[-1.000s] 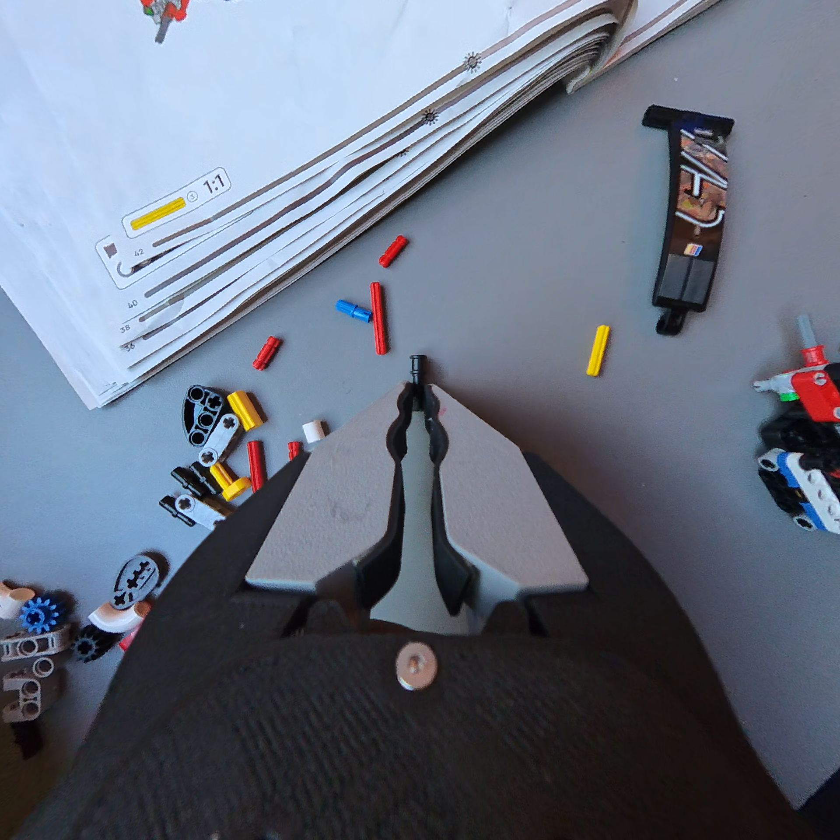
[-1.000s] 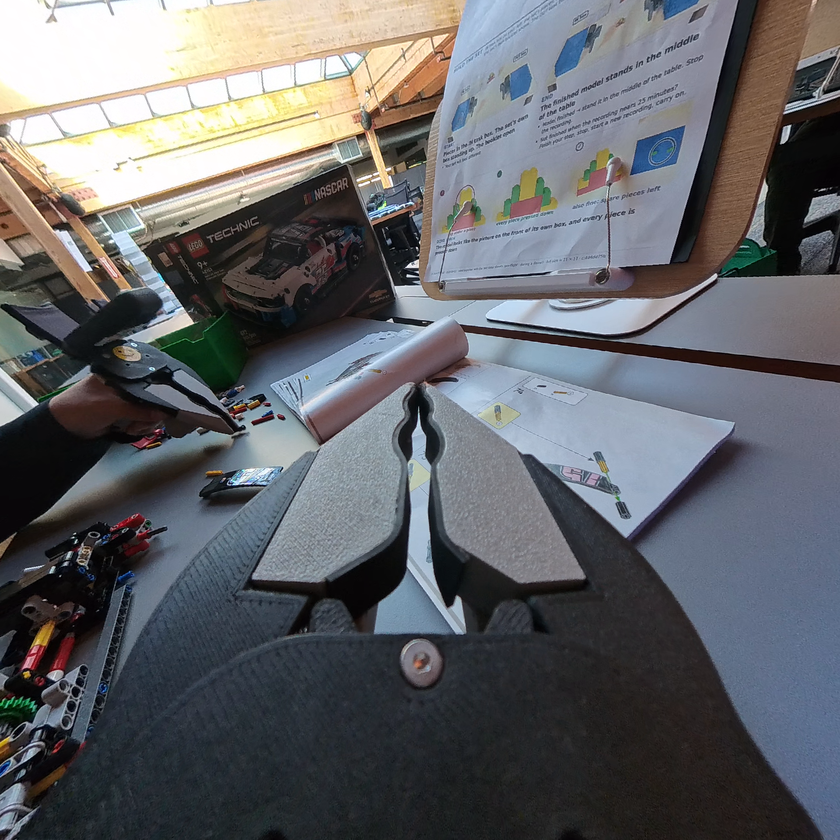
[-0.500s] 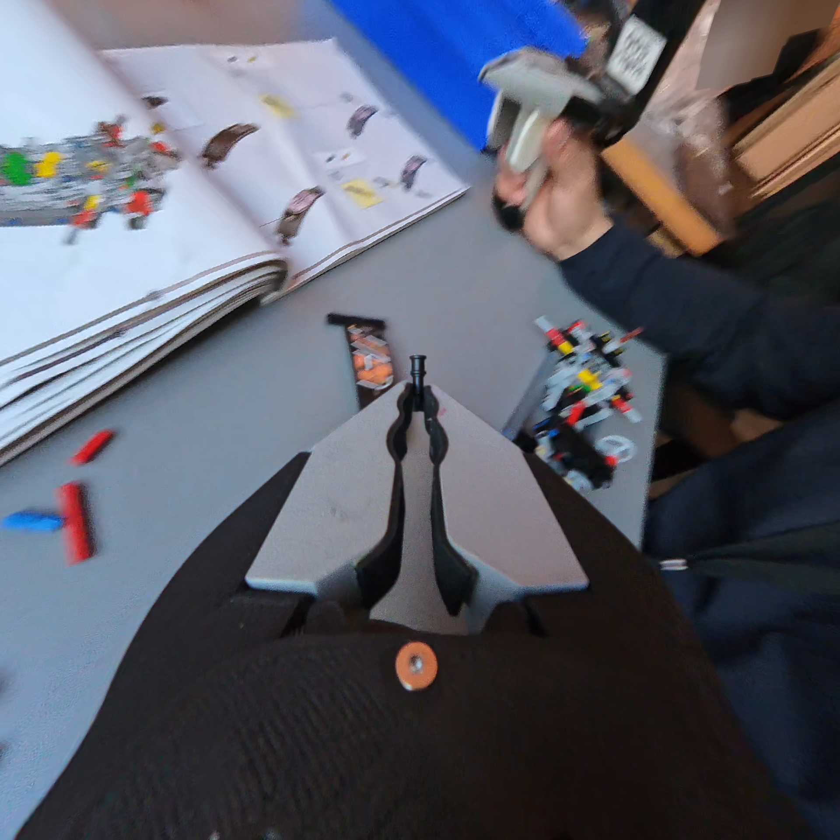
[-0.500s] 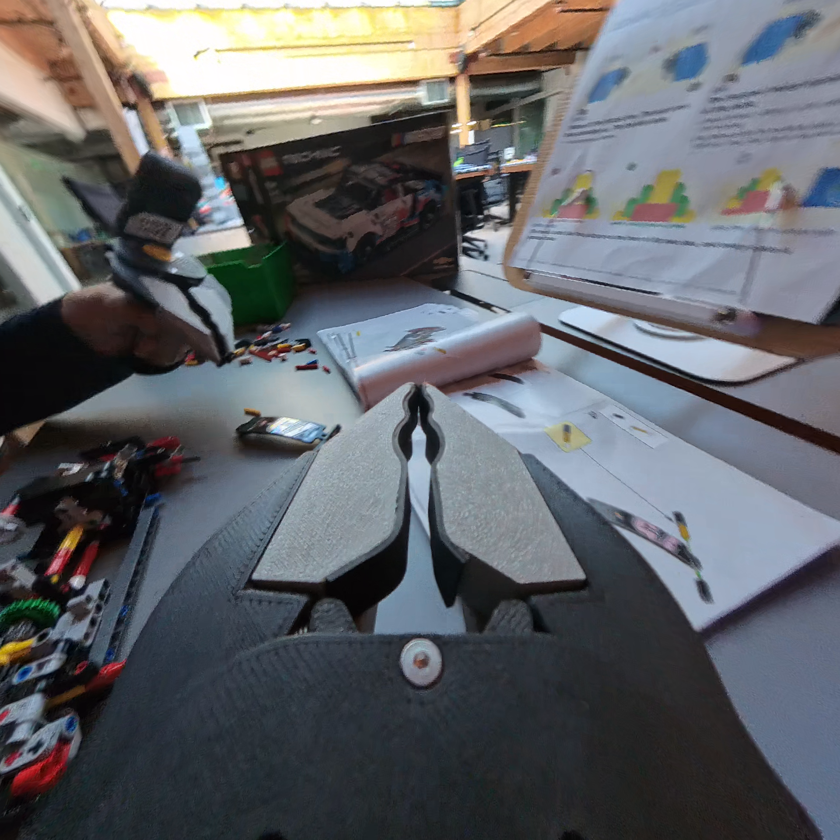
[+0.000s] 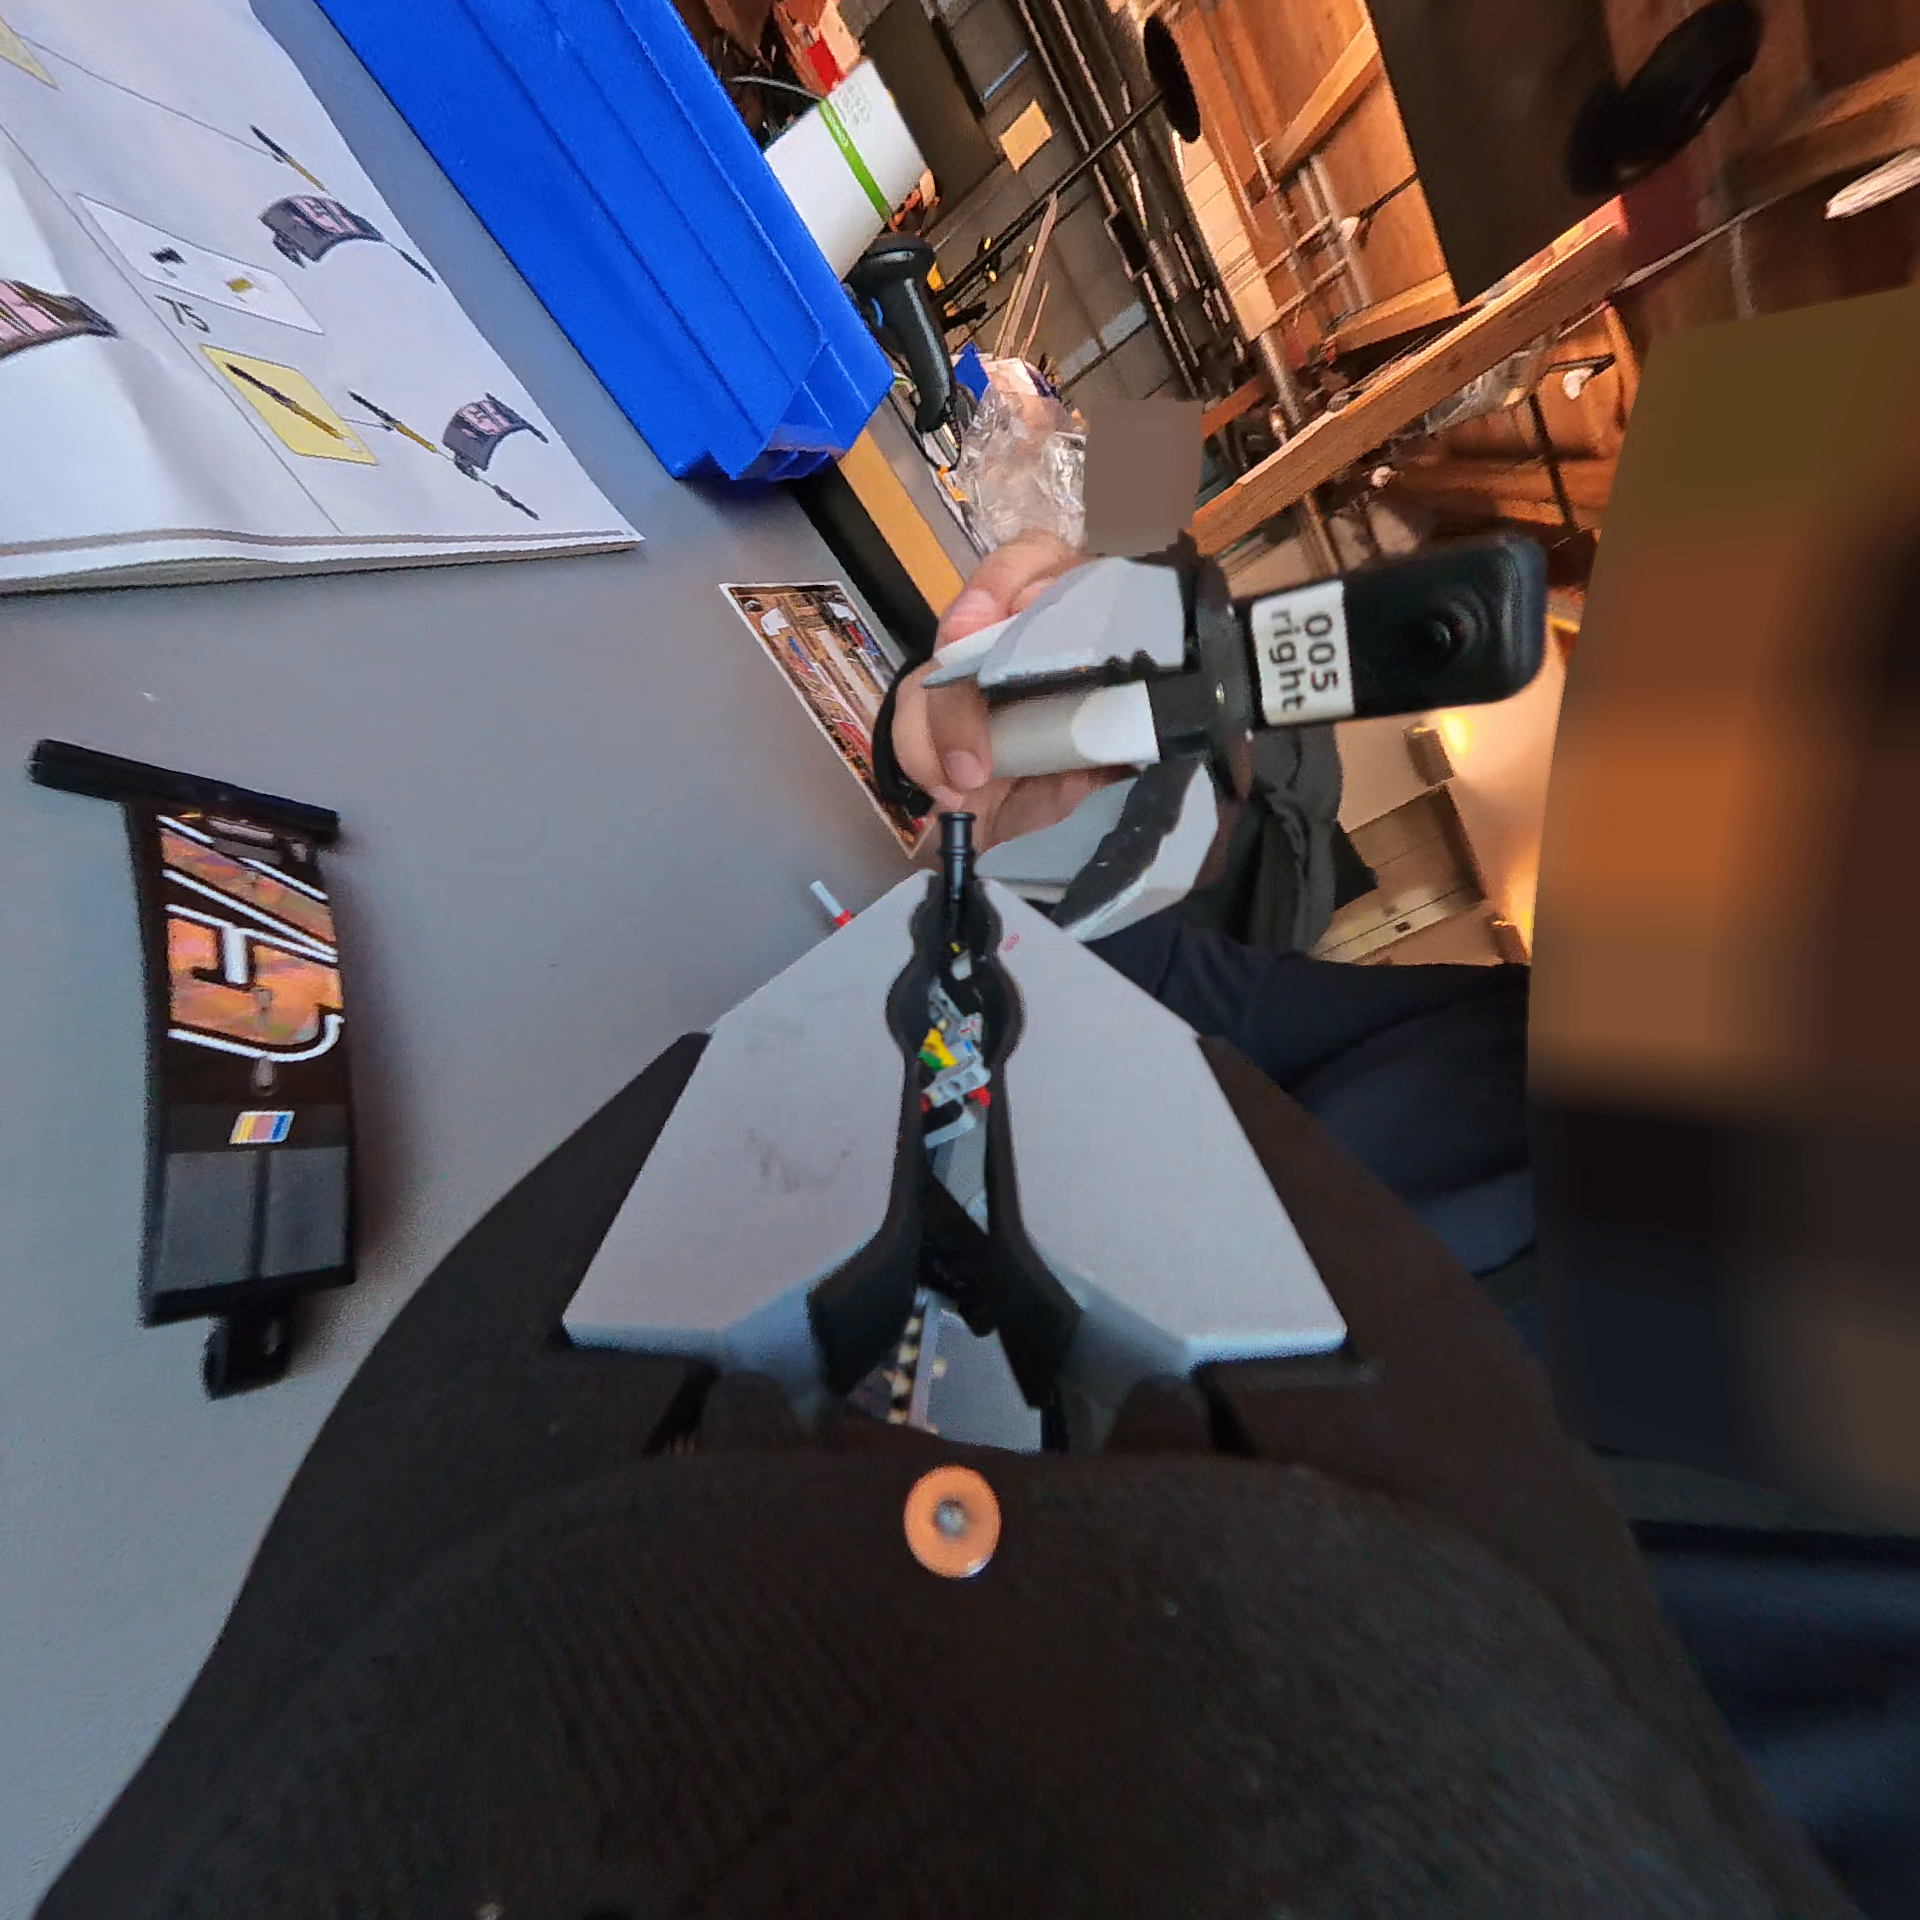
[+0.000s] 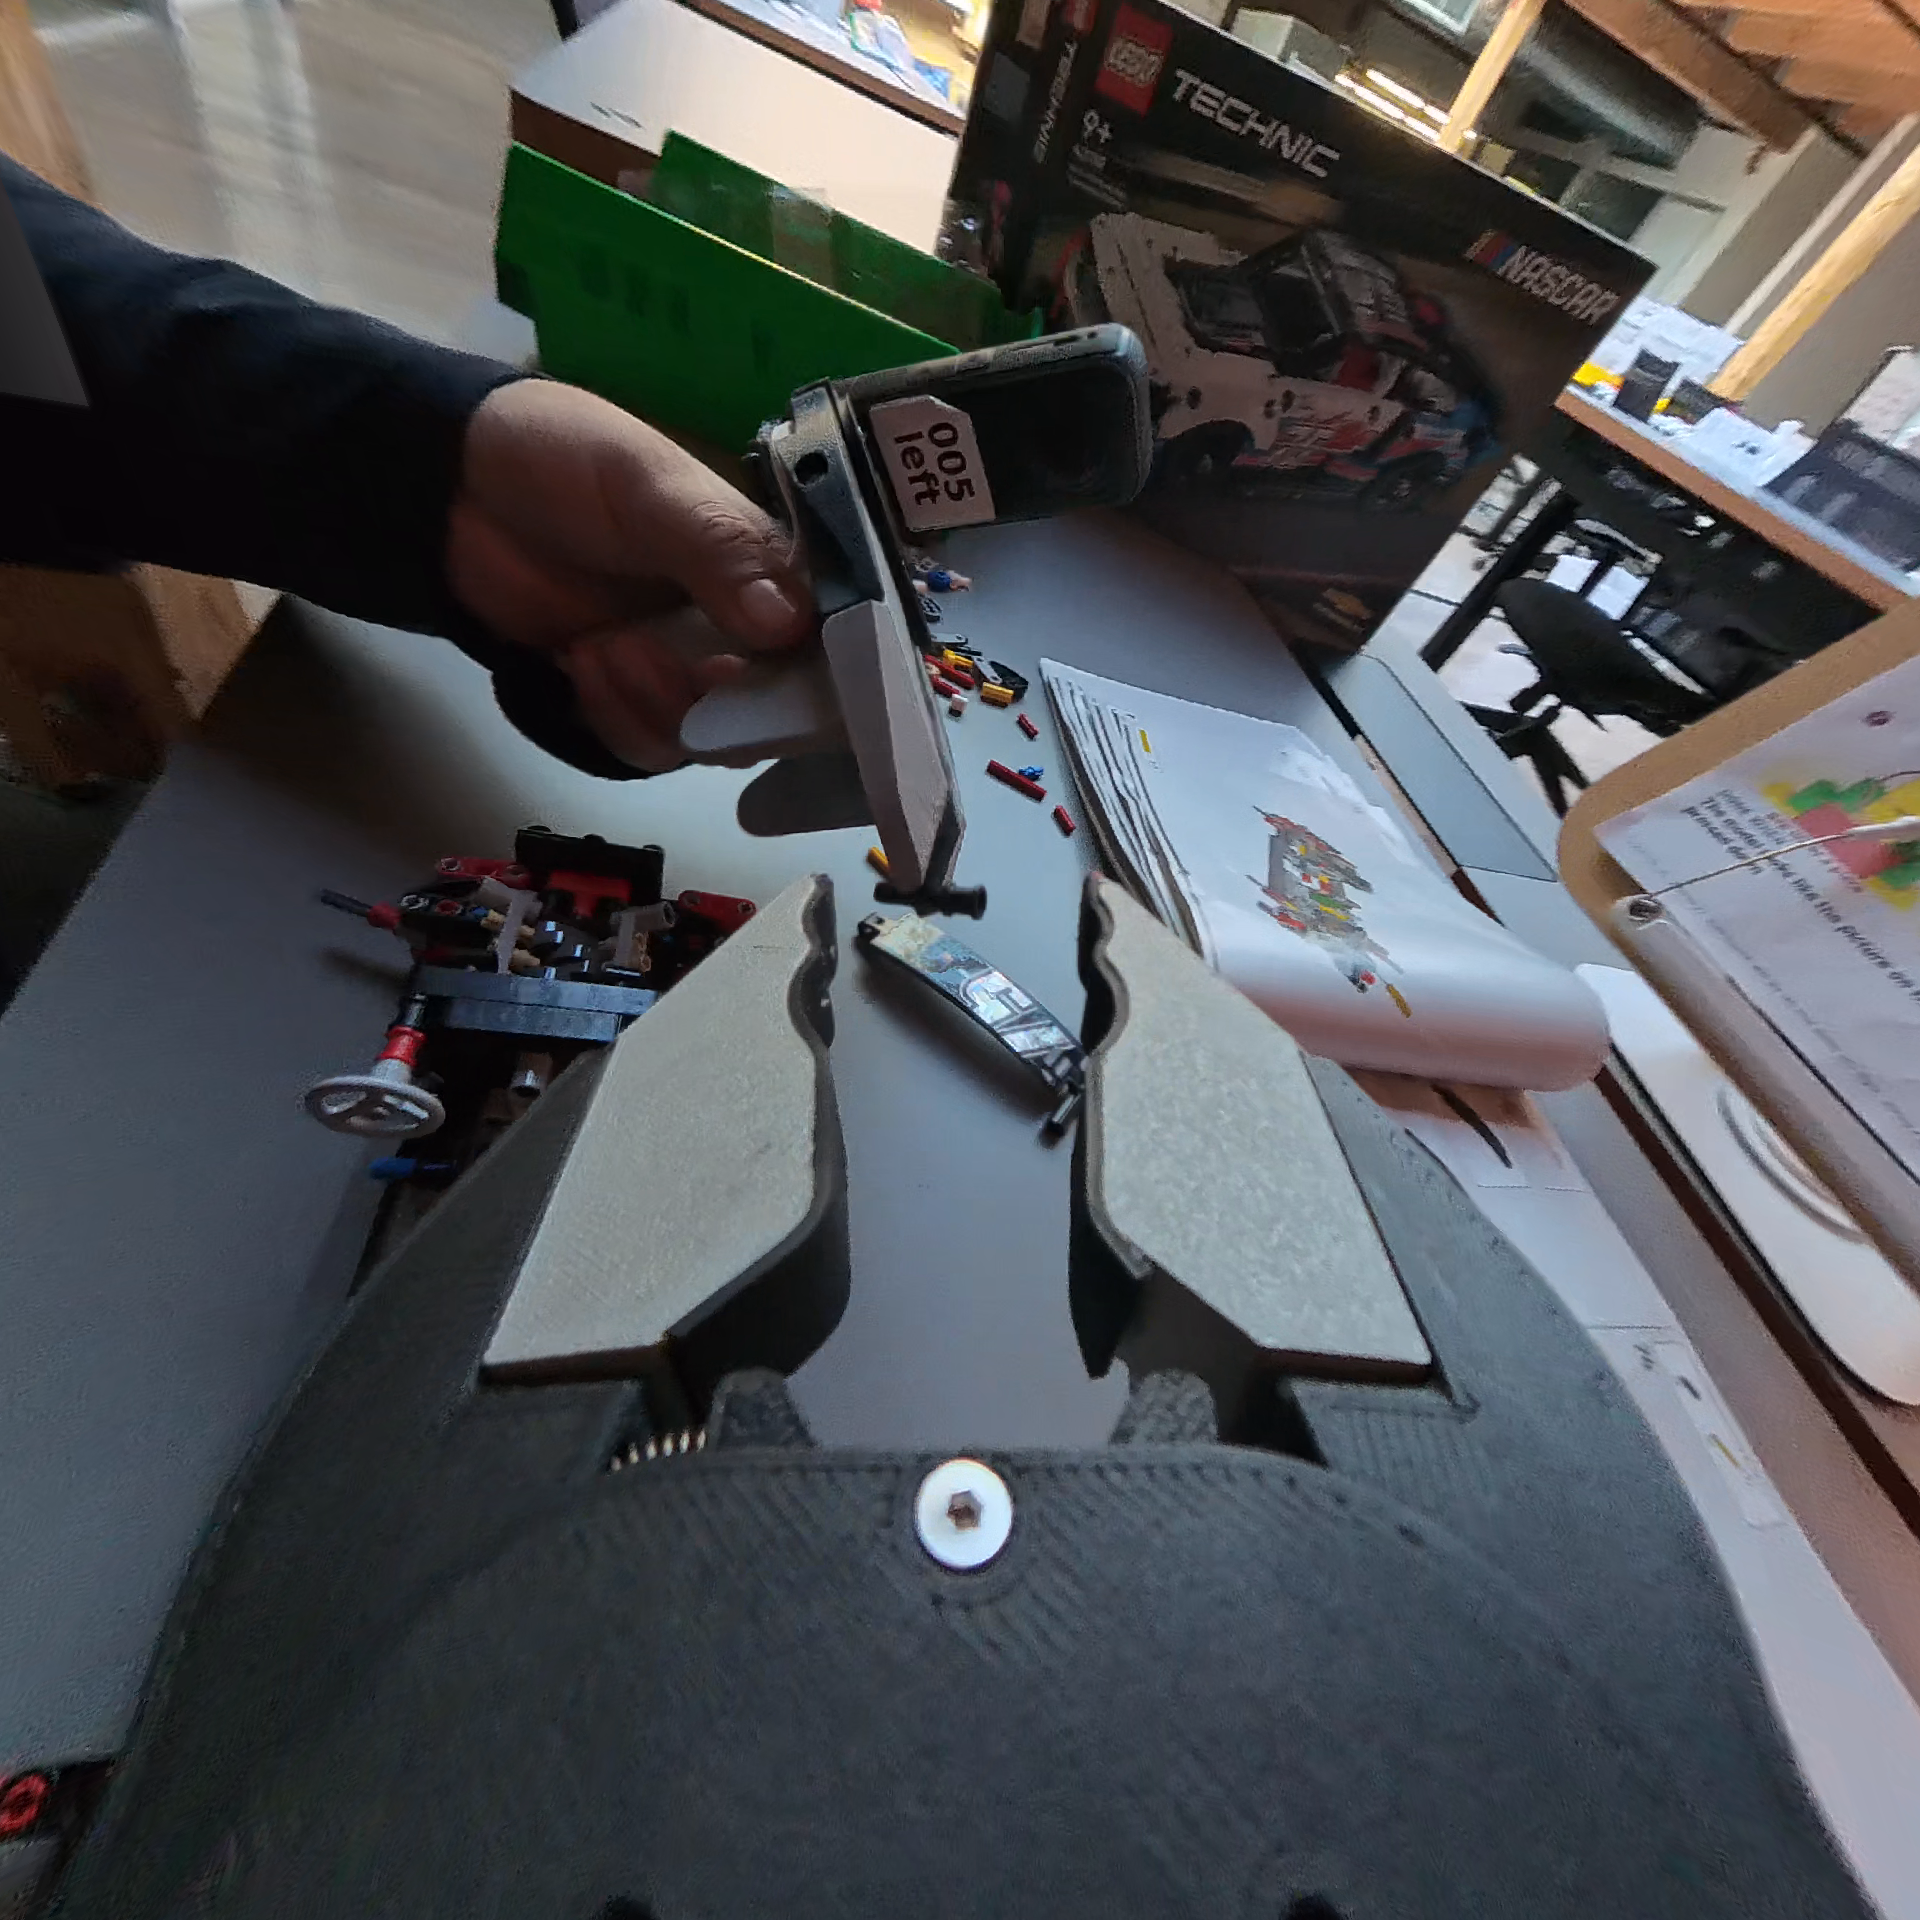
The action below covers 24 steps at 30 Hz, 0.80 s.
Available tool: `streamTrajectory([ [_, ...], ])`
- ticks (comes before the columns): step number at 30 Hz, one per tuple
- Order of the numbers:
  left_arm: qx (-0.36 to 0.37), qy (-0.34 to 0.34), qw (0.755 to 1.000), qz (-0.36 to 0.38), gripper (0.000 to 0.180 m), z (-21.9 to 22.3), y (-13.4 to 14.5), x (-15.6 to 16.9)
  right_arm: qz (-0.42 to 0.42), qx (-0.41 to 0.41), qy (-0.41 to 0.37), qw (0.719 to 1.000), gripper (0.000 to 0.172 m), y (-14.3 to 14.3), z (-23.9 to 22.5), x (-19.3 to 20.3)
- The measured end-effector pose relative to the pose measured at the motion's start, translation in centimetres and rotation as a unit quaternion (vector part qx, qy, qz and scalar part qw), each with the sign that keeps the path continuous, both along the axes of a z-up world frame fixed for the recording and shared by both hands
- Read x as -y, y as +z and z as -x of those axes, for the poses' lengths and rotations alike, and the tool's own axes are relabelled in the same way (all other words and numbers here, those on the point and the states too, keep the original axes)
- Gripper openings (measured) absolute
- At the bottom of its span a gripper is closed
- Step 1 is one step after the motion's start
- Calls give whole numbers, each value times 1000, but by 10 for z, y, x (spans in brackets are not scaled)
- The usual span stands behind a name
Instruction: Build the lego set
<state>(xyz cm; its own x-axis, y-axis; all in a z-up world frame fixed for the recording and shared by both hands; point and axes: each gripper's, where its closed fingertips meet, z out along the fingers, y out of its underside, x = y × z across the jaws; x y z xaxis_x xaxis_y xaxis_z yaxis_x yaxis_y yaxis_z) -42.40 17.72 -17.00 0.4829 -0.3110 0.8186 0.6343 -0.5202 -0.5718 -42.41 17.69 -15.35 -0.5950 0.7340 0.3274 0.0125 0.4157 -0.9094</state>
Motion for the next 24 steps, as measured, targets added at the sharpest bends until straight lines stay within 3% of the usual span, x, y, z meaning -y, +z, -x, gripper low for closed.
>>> streamTrajectory([
  [7, 23, 9, 1000, -7, 1, -9, 2, -7, -86, -14, -39, 995, 32, -15, 4, 7],
  [11, 28, 23, 999, -8, 1, -6, 1, -8, -95, -25, -66, 993, 23, -16, 8, 2],
  [17, 37, 20, 999, -5, 1, -7, -2, -9, -91, -20, -62, 994, 23, -20, 8, 1],
  [20, -2, 10, 1000, -4, 1, -8, -6, -8, -101, -18, -55, 993, 22, -23, 7, 1],
  [24, -147, 24, 989, -26, 8, 5, -2, -2, -57, -9, -54, 997, 23, -17, 6, -8],
])
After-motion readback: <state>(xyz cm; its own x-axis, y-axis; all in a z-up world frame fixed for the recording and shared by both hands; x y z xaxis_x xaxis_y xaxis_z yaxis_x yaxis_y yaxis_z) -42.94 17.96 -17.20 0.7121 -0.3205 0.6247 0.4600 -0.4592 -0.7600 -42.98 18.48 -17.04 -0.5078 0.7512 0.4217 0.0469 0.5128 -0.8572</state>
